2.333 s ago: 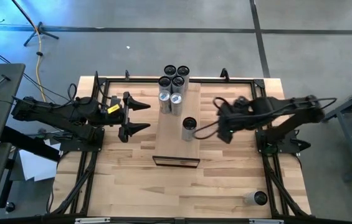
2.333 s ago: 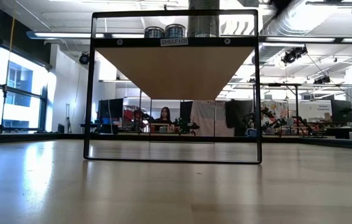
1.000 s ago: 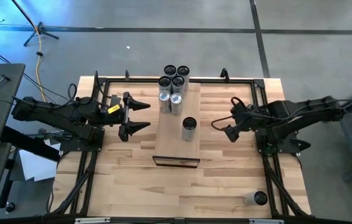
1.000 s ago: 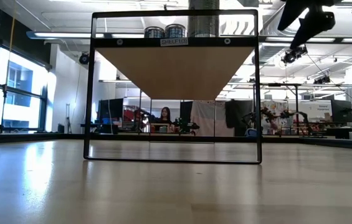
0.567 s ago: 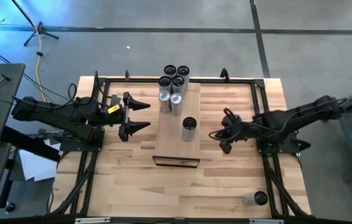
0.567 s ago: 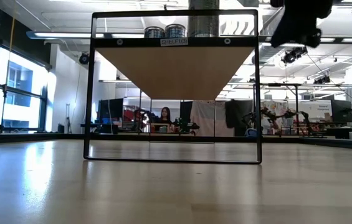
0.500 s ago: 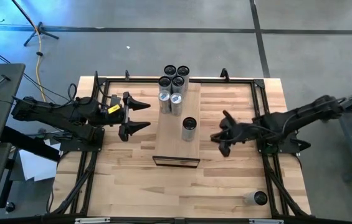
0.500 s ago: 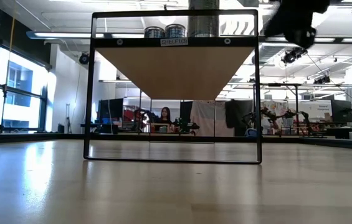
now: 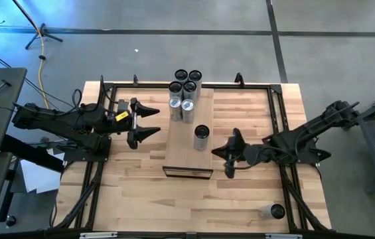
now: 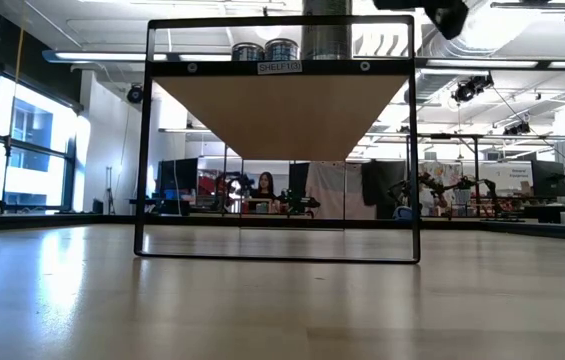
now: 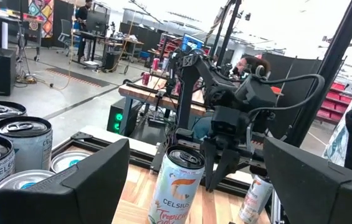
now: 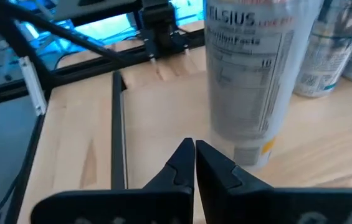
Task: Place canned beverage on shelf
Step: Put the top white yellow soda can on the shelf
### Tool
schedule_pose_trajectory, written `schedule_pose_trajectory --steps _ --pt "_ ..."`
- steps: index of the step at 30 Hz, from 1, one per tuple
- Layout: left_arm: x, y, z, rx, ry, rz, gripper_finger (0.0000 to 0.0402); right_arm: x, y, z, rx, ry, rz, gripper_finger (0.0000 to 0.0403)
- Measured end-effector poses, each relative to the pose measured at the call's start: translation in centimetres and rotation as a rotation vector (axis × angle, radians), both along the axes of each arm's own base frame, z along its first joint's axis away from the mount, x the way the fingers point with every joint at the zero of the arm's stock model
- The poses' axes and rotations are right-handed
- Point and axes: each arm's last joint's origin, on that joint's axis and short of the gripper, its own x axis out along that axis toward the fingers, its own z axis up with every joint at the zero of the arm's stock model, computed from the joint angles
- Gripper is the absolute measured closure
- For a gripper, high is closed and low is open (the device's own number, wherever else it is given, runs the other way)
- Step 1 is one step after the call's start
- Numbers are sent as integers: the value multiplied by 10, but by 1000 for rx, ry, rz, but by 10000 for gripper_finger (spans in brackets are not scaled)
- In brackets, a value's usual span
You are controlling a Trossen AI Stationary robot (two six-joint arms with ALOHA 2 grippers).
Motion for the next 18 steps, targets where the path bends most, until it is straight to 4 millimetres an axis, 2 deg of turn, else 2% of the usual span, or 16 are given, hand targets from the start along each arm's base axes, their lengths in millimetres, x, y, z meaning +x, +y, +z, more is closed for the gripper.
schedule_pose_trajectory --steps 4,8,11,14,18 --pt "0 0 0 0 0 0 64 9 -2 1 -2 4 -20 402" --pt "0 0 -1 -12 9 0 65 10 -2 1 -3 6 -19 402" --pt "0 0 -3 -36 28 -4 82 9 -2 1 -3 7 -18 403" --pt "-2 0 -6 -20 67 -5 138 9 -2 1 -3 7 -18 403" --pt "-4 1 -11 10 114 -1 263 9 -2 1 -3 7 -18 403"
